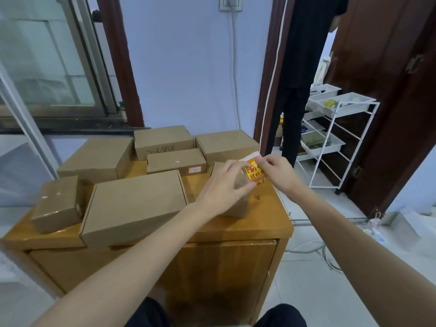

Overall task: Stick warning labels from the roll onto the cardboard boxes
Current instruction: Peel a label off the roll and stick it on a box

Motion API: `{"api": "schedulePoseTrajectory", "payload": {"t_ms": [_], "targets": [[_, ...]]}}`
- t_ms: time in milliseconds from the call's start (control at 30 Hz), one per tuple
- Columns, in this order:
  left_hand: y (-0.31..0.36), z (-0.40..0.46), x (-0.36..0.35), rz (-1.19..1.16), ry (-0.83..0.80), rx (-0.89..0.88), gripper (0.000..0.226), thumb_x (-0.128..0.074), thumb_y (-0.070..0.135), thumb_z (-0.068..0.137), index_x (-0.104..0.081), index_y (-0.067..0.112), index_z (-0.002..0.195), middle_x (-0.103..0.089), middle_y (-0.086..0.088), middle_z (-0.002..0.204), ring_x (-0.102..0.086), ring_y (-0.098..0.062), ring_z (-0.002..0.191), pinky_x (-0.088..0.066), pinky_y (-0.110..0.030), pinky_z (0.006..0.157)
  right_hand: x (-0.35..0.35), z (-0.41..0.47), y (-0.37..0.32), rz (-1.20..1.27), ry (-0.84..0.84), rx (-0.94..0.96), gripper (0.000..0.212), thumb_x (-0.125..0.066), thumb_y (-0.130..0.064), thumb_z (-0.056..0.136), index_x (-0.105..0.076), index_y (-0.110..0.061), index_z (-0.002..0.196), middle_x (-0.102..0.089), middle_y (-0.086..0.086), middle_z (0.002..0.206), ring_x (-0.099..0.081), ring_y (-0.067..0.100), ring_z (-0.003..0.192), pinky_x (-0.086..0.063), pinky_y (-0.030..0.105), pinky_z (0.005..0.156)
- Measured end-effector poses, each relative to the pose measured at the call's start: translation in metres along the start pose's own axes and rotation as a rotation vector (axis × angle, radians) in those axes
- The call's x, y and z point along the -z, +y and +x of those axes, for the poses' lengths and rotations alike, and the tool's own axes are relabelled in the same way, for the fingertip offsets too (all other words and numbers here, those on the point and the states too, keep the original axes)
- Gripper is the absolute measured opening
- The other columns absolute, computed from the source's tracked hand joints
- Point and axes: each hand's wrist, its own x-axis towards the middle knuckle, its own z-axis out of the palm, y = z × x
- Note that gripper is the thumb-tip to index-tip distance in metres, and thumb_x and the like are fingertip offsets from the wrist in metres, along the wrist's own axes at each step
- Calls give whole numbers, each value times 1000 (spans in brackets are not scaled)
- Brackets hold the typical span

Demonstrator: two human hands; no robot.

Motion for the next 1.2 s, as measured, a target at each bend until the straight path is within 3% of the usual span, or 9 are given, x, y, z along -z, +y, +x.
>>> {"api": "schedulePoseTrajectory", "payload": {"t_ms": [133,367,467,567,700,833,967,1067,1200], "targets": [[-3,3,2,-72,41,-4,53,-63,38,92,-48,22,140,-47,6,130,-47,-8,117,-43,-25,95,-14,-2,-5,51,7,26,41,-49,-40,98,-71,-6,89,-70,12,81,-63,21,75,-50,39,71],[-19,2,8,-221,106,78,43,-65,27,92,-56,25,134,-57,8,125,-51,-3,113,-43,-16,93,-22,-11,-12,248,-140,-72,28,-50,-27,98,-72,-11,108,-72,7,101,-66,14,94,-50,23,77],[-25,-2,10,-249,119,94,47,-69,23,89,-55,24,135,-54,7,125,-50,-4,113,-45,-14,93,-27,-12,-16,236,-180,-66,24,-51,-26,98,-71,-14,105,-71,10,105,-66,20,102,-51,29,86],[-32,-2,12,-255,65,130,56,-71,19,87,-50,24,139,-47,6,120,-47,-5,112,-40,1,81,-33,-11,-15,186,-172,-58,18,-55,-33,96,-70,-25,95,-72,3,103,-65,19,104,-52,37,96],[-42,-1,13,-263,-6,147,58,-72,20,86,-50,24,139,-43,6,116,-47,-8,115,-42,-6,82,-38,-9,-10,88,-218,-57,29,-63,-49,75,-72,-29,94,-73,-8,98,-64,13,103,-42,52,104],[-48,0,14,-277,-60,154,55,-72,21,85,-52,31,135,-43,7,115,-45,-6,113,-43,-7,80,-40,-10,-11,64,-241,-52,31,-69,-40,76,-71,-28,104,-74,-4,104,-67,12,103,-47,48,103],[-49,2,16,-299,-52,163,40,-63,30,93,-56,31,133,-48,7,121,-50,-7,114,-46,-8,72,-39,-9,-8,120,-243,-67,26,-62,-16,93,-68,-8,117,-73,7,108,-70,12,96,-58,26,85],[-49,3,18,-224,3,145,36,-60,33,95,-59,31,131,-56,8,120,-52,-3,109,-41,-11,79,-38,-9,-6,147,-254,-69,20,-57,-12,96,-67,-8,112,-72,1,96,-68,2,83,-53,9,62],[-45,7,18,-115,15,106,38,-64,31,92,-61,30,130,-57,9,121,-46,-6,115,-35,-20,87,-40,-9,-4,121,-264,-64,20,-53,-11,97,-66,-10,112,-70,-4,90,-66,2,83,-52,8,63]]}}
